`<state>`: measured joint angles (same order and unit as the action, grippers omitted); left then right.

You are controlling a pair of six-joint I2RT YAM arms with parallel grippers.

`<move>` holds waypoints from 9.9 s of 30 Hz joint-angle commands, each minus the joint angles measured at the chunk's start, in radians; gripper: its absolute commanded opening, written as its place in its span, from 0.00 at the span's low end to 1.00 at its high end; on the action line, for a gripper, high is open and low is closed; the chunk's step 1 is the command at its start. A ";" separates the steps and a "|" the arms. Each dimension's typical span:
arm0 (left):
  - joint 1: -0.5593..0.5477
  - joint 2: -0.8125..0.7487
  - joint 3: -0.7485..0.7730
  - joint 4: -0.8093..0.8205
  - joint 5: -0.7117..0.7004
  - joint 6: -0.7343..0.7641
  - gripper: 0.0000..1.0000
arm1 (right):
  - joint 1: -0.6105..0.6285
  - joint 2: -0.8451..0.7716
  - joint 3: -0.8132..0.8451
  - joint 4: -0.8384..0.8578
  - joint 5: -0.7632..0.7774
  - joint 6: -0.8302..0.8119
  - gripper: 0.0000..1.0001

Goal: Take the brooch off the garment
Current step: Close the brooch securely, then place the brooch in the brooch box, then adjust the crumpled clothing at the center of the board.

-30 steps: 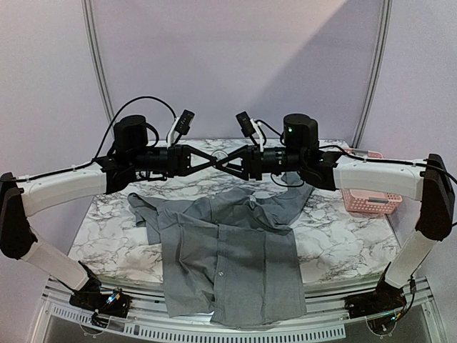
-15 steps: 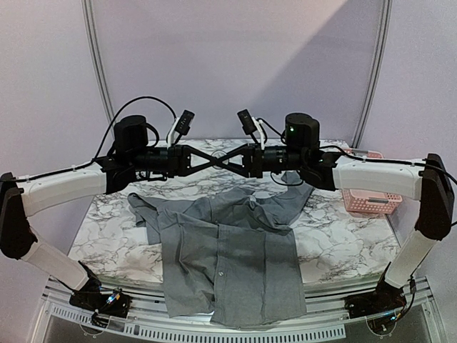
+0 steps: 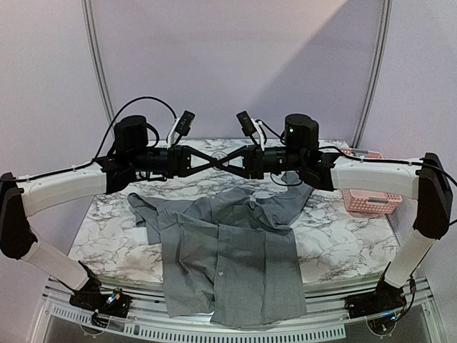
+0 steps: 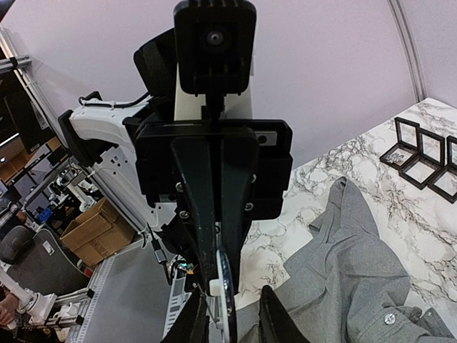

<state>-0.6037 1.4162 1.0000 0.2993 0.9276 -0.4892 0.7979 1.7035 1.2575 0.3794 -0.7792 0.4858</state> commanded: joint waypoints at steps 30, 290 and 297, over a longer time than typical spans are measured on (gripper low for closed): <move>-0.013 0.007 0.024 0.007 0.050 0.013 0.00 | -0.052 0.051 0.005 0.018 -0.079 0.074 0.12; 0.266 0.624 0.676 -0.988 -1.392 0.559 0.58 | -0.260 -0.402 -0.497 -0.082 0.407 0.048 0.63; 0.196 0.316 0.407 -0.813 -1.194 0.493 0.65 | -0.259 -0.377 -0.440 -0.193 0.507 -0.019 0.62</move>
<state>-0.3515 1.8820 1.5150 -0.6384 -0.4103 0.0540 0.5465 1.3212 0.7769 0.2832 -0.3428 0.5259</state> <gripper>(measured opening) 0.630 0.625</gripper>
